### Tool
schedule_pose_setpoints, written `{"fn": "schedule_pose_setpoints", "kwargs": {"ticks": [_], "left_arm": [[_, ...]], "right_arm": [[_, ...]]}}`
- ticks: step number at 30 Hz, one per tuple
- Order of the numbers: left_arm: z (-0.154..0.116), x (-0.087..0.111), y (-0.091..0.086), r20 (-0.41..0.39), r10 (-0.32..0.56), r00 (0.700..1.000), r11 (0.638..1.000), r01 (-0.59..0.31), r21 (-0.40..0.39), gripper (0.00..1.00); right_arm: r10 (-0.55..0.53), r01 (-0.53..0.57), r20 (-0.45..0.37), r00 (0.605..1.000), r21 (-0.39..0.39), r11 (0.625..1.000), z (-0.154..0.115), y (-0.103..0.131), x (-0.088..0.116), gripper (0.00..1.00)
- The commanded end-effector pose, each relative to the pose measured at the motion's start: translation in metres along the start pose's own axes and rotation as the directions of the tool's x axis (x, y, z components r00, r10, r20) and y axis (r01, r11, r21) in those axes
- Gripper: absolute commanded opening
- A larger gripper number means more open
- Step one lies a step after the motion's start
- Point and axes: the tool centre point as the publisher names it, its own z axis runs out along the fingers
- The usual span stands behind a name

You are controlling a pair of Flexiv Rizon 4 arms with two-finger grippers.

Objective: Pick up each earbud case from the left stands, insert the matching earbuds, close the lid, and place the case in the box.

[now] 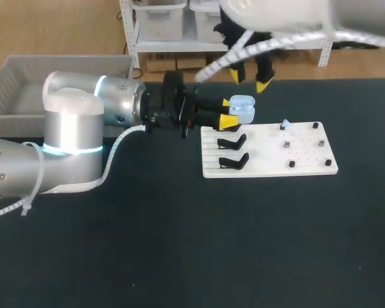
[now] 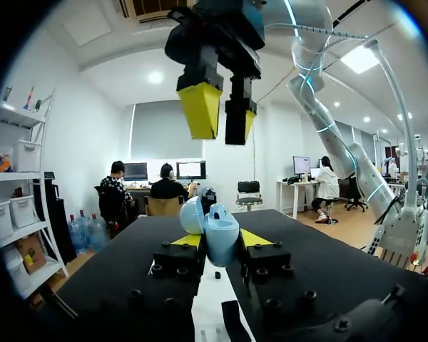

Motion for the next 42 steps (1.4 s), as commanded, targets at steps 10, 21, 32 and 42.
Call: {"fn": "schedule_pose_setpoints", "kwargs": {"ticks": [10,21,32,42], "left_arm": [[0.0,0.0,-0.002,0.001,0.003,1.0,1.0,-0.003,-0.007,0.0],[0.0,0.0,-0.002,0.001,0.003,1.0,1.0,-0.003,-0.007,0.0],[0.0,0.0,-0.002,0.001,0.003,1.0,1.0,-0.003,-0.007,0.0],[0.0,0.0,-0.002,0.001,0.003,1.0,1.0,-0.003,-0.007,0.0]], "right_arm": [[-0.132,0.164,0.145,0.981,-0.24,0.957,0.005,-0.051,-0.078,0.42],[-0.381,0.405,0.141,0.914,-0.25,0.88,0.05,-0.036,-0.114,0.45],[-0.495,0.515,0.144,0.857,-0.212,0.83,0.115,-0.038,-0.129,0.47],[-0.529,0.536,0.091,0.844,-0.183,0.824,0.161,-0.033,-0.116,0.59]]}}
